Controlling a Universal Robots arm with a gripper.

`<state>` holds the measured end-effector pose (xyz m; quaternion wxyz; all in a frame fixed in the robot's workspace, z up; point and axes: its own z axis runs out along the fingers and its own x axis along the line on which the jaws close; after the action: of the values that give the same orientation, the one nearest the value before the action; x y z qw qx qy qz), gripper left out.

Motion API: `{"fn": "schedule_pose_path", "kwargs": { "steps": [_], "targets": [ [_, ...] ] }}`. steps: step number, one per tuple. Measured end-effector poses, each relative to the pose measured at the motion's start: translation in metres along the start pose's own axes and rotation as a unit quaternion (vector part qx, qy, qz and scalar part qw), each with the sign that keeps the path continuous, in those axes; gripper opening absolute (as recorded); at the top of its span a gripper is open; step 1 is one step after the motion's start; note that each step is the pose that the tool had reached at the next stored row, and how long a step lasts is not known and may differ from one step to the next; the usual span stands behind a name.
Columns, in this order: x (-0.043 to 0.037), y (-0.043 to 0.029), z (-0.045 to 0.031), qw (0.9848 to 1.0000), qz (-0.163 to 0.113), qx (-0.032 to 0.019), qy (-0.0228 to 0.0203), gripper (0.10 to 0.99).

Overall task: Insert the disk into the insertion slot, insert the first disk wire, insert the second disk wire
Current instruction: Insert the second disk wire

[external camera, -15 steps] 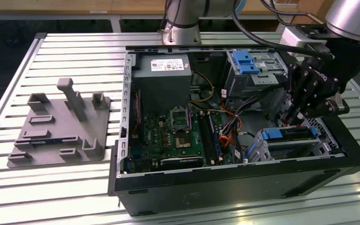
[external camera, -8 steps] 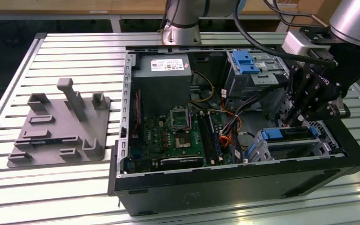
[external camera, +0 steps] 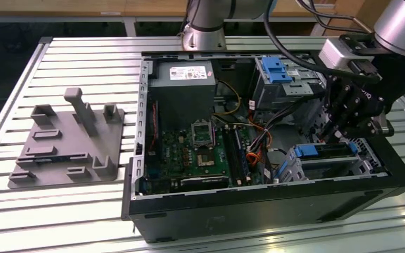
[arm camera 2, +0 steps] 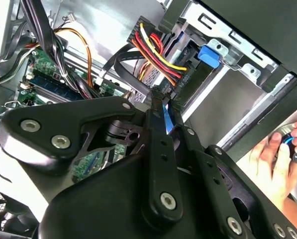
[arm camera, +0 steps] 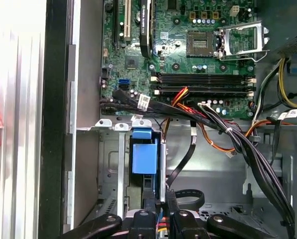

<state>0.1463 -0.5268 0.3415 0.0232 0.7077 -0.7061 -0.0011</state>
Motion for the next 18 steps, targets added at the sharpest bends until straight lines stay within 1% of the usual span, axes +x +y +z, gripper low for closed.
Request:
{"fn": "schedule_pose_path", "kwargs": {
  "steps": [2, 3, 10, 13, 15, 18],
  "targets": [
    [0.0010, 0.0000, 0.0002, 1.0000, 0.000, 0.0000, -0.0041, 0.200],
    [0.0011, 0.0000, 0.0002, 1.0000, 0.000, 0.0000, -0.0050, 0.200],
    [0.0011, 0.0000, 0.0002, 1.0000, 0.000, 0.0000, -0.0052, 0.200],
    [0.0016, -0.0001, 0.0006, 1.0000, 0.000, -0.0001, -0.0045, 0.200],
    [0.0018, -0.0004, 0.0006, 1.0000, 0.000, -0.0003, -0.0032, 0.200],
    [0.0019, -0.0011, 0.0009, 1.0000, 0.000, -0.0013, 0.0003, 0.200]
  ]
}}
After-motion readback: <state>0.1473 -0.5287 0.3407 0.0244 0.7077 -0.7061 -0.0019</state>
